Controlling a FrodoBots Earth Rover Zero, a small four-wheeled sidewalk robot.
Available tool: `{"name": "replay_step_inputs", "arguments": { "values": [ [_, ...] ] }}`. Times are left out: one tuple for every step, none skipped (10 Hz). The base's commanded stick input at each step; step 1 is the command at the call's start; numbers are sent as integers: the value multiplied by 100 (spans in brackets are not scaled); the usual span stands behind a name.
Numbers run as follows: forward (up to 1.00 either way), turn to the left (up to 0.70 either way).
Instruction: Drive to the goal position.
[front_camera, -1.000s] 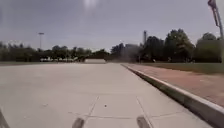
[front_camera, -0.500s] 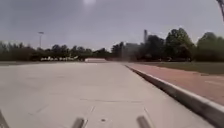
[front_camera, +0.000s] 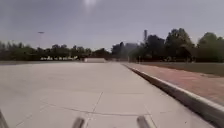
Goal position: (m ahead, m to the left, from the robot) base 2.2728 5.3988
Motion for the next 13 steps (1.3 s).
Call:
{"name": "replay_step_inputs", "arguments": {
  "values": [
    [70,0],
    [70,0],
    [70,0],
    [70,0],
    [70,0],
    [70,0],
    [70,0],
    [70,0],
    [70,0],
    [70,0],
    [70,0],
    [70,0],
    [70,0]
  ]
}}
